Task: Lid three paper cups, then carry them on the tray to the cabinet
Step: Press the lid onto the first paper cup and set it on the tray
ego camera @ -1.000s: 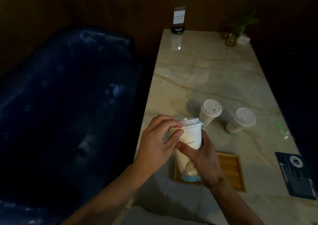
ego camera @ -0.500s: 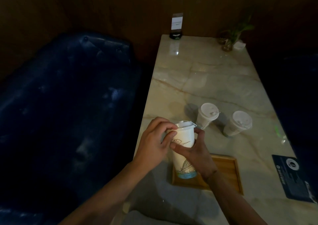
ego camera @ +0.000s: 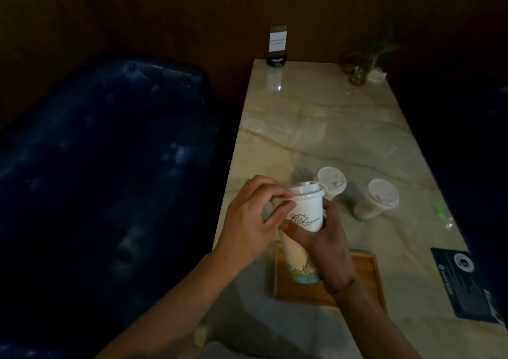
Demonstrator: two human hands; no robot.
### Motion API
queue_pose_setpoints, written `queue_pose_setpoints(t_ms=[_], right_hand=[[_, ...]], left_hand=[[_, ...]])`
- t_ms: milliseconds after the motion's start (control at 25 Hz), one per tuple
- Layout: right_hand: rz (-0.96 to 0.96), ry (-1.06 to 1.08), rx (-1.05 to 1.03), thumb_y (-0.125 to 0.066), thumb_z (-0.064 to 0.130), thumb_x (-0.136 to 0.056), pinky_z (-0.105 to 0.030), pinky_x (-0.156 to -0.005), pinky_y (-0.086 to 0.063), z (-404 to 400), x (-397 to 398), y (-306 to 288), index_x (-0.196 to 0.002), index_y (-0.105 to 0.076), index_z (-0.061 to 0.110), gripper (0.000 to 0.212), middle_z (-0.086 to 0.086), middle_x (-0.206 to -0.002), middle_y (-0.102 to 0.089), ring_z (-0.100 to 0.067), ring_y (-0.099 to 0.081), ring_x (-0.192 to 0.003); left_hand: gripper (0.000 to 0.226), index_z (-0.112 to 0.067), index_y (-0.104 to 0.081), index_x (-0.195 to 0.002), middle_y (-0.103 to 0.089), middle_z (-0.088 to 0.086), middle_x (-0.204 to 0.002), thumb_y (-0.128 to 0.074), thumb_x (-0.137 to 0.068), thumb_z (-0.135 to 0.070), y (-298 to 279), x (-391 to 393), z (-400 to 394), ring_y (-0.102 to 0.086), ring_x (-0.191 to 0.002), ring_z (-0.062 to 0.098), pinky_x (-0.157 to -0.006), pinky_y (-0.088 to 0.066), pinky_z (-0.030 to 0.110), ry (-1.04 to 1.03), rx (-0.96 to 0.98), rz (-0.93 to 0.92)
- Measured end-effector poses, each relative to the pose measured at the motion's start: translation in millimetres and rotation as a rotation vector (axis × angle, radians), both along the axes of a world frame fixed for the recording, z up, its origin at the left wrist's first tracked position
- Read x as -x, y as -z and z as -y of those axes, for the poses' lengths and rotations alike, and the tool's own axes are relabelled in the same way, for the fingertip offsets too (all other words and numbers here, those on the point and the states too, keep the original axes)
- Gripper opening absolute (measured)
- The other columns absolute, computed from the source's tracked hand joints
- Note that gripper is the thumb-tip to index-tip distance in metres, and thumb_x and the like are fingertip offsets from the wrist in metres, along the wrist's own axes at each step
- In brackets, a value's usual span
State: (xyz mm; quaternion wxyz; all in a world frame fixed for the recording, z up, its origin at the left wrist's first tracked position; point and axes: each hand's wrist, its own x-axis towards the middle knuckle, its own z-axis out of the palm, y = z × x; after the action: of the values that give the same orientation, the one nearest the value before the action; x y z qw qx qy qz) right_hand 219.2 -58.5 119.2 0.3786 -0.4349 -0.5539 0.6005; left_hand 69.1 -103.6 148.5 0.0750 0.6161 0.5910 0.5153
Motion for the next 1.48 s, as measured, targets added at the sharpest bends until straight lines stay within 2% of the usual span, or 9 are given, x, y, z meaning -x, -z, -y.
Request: queue_pose_setpoints(t_ms=[120,320,480,640,760,840,1000,1200,1480], right_hand=[[-0.093,-0.055,0.082,-0.088,0.034,-0.057,-0.032,-0.069,-0.060,1,-6,0,-0.121,-0.054,0.022,0.074,-0.007,-0.103,-0.073,-0.021,-0.073,-0.090],[-0.124,-0.121,0.205,-0.088,0.031,-0.055,-0.032,-0.066,-0.059,0,-8,11,-0.121,-0.055,0.016,0.075,-0.010,-0.103,-0.074,-0.027,-0.073,-0.089],[-0.115,-0.146,0.247,-0.088,0.033,-0.054,-0.029,-0.067,-0.059,-1,-2,22,-0.118,-0.050,0.025,0.075,-0.005,-0.099,-0.075,-0.018,-0.074,-0.087],[0.010,-0.125,0.140,-0.093,0.030,-0.057,-0.020,-0.061,-0.057,-11,5,26,-0.108,-0.043,0.037,0.072,-0.001,-0.091,-0.072,-0.005,-0.073,-0.080],[0.069,-0.061,0.019,-0.092,0.036,-0.055,-0.028,-0.068,-0.059,-11,12,26,-0.114,-0.044,0.034,0.076,0.002,-0.098,-0.070,-0.007,-0.072,-0.084],[0.110,-0.006,-0.058,-0.089,0.046,-0.050,-0.027,-0.068,-0.058,-9,17,23,-0.116,-0.043,0.033,0.081,0.010,-0.098,-0.069,-0.004,-0.070,-0.086],[0.080,0.032,-0.120,-0.085,0.051,-0.052,-0.016,-0.065,-0.055,-4,15,13,-0.108,-0.045,0.046,0.069,0.026,-0.100,-0.066,0.002,-0.068,-0.085],[-0.044,-0.032,-0.027,-0.086,0.038,-0.055,-0.040,-0.071,-0.060,0,6,0,-0.120,-0.052,0.026,0.074,-0.005,-0.104,-0.072,-0.022,-0.072,-0.090],[-0.197,-0.205,0.165,-0.085,0.025,-0.055,-0.050,-0.075,-0.059,2,-9,3,-0.121,-0.058,0.015,0.071,-0.019,-0.107,-0.072,-0.036,-0.070,-0.093]], left_hand=[[0.014,-0.007,-0.070,-0.096,-0.063,0.000,-0.099,-0.072,-0.087,-0.017,-1,5,3,-0.061,-0.092,0.004,-0.083,-0.052,0.018,0.051,0.023,0.035],[0.013,-0.007,-0.069,-0.099,-0.062,-0.002,-0.101,-0.068,-0.090,-0.016,9,11,11,-0.060,-0.094,0.002,-0.084,-0.049,0.017,0.103,0.067,0.090],[0.009,-0.006,-0.068,-0.098,-0.061,0.001,-0.100,-0.068,-0.090,-0.010,14,18,6,-0.060,-0.093,0.004,-0.082,-0.052,0.023,0.115,0.117,0.045],[0.009,-0.005,-0.068,-0.098,-0.060,0.003,-0.100,-0.068,-0.089,-0.007,17,21,1,-0.059,-0.094,0.009,-0.084,-0.052,0.027,0.103,0.159,-0.042],[0.008,-0.006,-0.068,-0.098,-0.060,0.004,-0.101,-0.066,-0.091,-0.009,11,19,-8,-0.059,-0.095,0.015,-0.083,-0.052,0.031,0.092,0.136,-0.137],[0.013,-0.008,-0.068,-0.098,-0.060,0.003,-0.101,-0.062,-0.092,-0.017,5,13,-10,-0.060,-0.095,0.016,-0.080,-0.052,0.033,0.066,0.111,-0.186],[0.018,-0.009,-0.069,-0.098,-0.060,0.002,-0.100,-0.061,-0.091,-0.024,-6,11,-7,-0.060,-0.092,0.015,-0.077,-0.053,0.031,0.059,0.059,-0.193],[0.016,-0.006,-0.070,-0.095,-0.062,0.004,-0.097,-0.069,-0.087,-0.020,-13,13,-1,-0.061,-0.091,0.012,-0.081,-0.053,0.027,0.070,0.001,-0.094],[0.011,-0.014,-0.068,-0.100,-0.061,-0.004,-0.102,-0.068,-0.090,-0.019,-6,17,13,-0.060,-0.097,0.006,-0.086,-0.048,0.017,0.170,0.005,-0.031]])
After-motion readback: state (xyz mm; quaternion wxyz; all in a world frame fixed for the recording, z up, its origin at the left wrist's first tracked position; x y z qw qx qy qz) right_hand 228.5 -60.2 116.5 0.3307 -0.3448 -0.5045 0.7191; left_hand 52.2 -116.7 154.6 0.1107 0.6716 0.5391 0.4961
